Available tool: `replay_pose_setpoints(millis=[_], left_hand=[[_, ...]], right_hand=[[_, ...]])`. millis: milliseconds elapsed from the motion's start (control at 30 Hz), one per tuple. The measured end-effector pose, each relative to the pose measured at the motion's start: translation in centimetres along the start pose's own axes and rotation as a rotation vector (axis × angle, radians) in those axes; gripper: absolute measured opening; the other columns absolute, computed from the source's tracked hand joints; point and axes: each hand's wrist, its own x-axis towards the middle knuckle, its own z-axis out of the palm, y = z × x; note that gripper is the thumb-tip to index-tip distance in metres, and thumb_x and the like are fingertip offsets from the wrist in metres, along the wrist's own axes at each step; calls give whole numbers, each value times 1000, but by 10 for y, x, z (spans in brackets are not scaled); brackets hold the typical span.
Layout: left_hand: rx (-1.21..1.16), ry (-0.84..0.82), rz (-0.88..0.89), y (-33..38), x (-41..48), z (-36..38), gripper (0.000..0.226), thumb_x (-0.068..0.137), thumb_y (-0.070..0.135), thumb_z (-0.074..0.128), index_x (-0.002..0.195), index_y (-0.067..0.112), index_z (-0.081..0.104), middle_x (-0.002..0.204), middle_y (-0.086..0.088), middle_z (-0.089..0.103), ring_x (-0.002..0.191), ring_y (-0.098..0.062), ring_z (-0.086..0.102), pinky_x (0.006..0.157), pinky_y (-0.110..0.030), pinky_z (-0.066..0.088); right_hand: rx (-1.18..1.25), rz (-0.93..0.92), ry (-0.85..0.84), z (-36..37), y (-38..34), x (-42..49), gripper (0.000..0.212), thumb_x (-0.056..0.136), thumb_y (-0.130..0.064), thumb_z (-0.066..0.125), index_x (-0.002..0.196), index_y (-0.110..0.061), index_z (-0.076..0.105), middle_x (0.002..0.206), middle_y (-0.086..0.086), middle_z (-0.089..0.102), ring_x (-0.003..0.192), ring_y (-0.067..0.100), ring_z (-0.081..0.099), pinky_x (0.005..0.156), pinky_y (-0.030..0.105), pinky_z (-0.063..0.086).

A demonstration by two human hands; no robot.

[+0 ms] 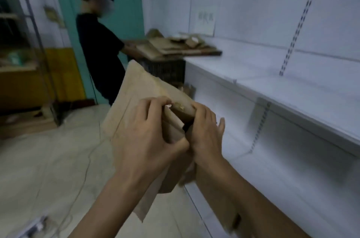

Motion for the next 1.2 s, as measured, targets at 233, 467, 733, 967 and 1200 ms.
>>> replay_pose_setpoints(millis=[233,467,733,967,1200], left_hand=[[133,51,409,10,125,-37,65,62,49,67,119,22,51,112,3,53,91,-12,50,65,-21,30],[207,71,772,77,219,-19,75,72,47,67,137,24,37,129,-3,45,105,-18,43,69,-33,51],[288,83,721,65,275,71,64,89,37,47,147,18,28,153,-16,30,130,-36,43,103,-45,36],[259,-124,512,35,293,141,32,98,32,41,129,32,49,111,0,62,96,-25,60,66,-30,43],[215,-79,621,38,338,178,32,97,50,39,114,30,58,97,-1,64,89,-24,61,62,-30,38]], right_hand=[[-17,-106,456,-55,-41,86,62,87,-34,56,141,-21,28,137,2,48,110,29,57,78,38,46],[294,-4,696,-144,-27,139,52,76,-59,34,116,-28,46,104,1,62,89,27,60,75,51,51],[206,205,695,-183,72,176,31,96,-17,50,127,-18,45,121,7,57,101,24,55,79,33,43],[-118,209,727,-147,141,185,49,80,-10,71,124,-9,49,127,13,49,118,29,45,93,33,36],[-779,-198,329,-100,147,183,36,93,-43,37,84,-22,66,65,-3,63,56,14,56,57,27,42]])
